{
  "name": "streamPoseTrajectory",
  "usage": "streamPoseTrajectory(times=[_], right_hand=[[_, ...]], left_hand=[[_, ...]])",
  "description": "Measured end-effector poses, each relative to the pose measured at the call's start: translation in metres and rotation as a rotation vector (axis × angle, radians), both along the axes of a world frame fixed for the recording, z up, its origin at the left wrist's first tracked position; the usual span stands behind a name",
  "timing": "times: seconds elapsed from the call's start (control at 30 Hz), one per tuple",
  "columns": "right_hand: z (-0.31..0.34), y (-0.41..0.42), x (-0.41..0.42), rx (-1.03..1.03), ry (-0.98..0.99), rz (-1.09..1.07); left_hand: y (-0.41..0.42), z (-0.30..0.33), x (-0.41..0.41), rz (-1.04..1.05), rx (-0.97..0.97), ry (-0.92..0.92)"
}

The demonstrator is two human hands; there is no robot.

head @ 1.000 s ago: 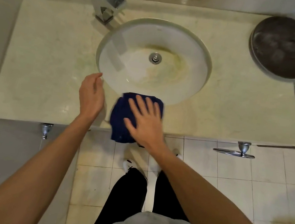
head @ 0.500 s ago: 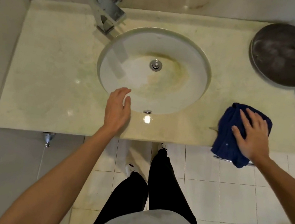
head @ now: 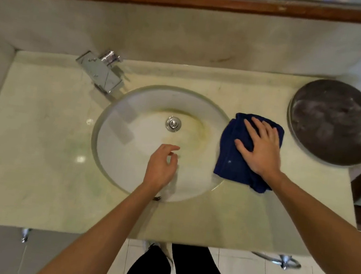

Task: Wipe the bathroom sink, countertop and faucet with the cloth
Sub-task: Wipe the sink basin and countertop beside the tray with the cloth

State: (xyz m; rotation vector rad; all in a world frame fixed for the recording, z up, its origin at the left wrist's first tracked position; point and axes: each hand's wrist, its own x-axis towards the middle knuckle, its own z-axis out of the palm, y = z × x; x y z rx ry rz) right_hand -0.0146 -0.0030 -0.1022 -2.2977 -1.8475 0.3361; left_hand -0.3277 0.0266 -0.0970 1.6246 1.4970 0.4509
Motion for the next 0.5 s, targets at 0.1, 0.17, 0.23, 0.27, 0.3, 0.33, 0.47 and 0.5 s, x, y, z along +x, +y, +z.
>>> streamPoseTrajectory(times=[0.1,0.17,0.23,0.27,0.3,0.33,0.47,0.5], right_hand=[[-0.002,0.055,0.005,0.003,-0.002,0.098],[-0.002,0.089,0.005,-0.002,-0.013,0.181],[-0.004,0.121,-0.001,-0.01,-0.03,0.275],[-0.005,0.135,-0.006,-0.004,-0.033,0.323],[-0.006,0.149,-0.014,0.009,-0.034,0.371],[-0.008,0.165,-0.024,0.025,-0.036,0.422],[-0.012,0.228,-0.083,0.09,-0.096,0.643],[-0.012,0.24,-0.098,0.092,-0.113,0.679]], left_hand=[[0.019,0.001,0.022,0.083,-0.091,-0.081],[0.031,0.004,0.035,0.138,-0.123,-0.13],[0.039,0.003,0.043,0.175,-0.136,-0.16],[0.041,0.002,0.045,0.193,-0.141,-0.167],[0.043,0.001,0.046,0.211,-0.143,-0.169],[0.045,-0.001,0.045,0.237,-0.15,-0.174],[0.053,-0.006,0.032,0.341,-0.17,-0.186],[0.055,-0.006,0.027,0.373,-0.166,-0.187]])
